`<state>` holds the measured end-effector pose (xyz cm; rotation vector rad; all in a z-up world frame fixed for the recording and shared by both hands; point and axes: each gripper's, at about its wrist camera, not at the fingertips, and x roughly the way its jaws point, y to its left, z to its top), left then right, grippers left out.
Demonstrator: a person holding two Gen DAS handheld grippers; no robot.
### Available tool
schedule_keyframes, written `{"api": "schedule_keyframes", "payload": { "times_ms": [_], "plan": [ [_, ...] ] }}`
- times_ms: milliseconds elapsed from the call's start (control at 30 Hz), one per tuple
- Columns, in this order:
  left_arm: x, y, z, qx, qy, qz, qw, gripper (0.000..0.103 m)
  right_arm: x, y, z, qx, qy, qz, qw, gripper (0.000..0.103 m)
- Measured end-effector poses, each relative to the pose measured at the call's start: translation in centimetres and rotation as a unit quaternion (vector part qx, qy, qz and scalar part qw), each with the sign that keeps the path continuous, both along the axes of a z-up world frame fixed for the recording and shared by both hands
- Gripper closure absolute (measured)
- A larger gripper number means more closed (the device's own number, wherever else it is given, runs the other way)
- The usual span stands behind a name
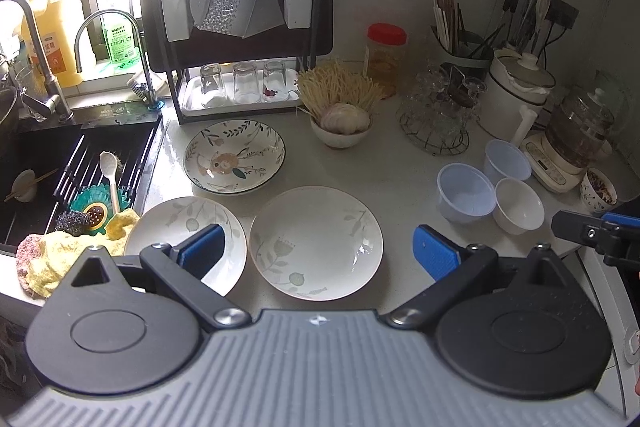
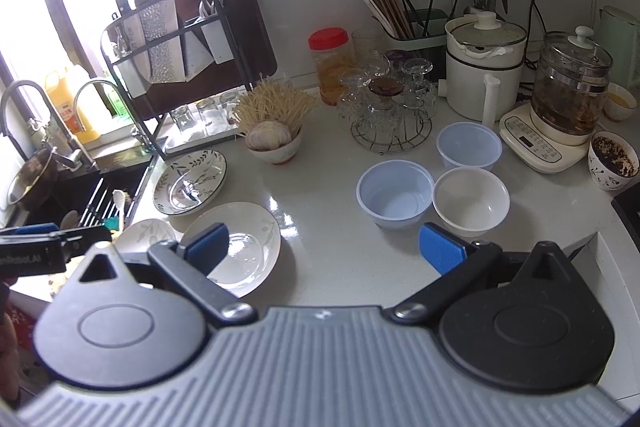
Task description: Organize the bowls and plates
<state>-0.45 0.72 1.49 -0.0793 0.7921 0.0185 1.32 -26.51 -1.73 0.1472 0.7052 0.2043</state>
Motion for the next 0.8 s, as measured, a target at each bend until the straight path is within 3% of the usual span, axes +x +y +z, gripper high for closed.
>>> {"api": "schedule_keyframes", "payload": {
  "times_ms": [800],
  "plan": [
    [-0.6, -0.8, -1.5, -0.007, 0.009, -0.014, 0.9998, 0.001, -1.0, 0.5, -1.0, -0.003, 0.0, -0.017, 1.0, 0.0]
  ]
}}
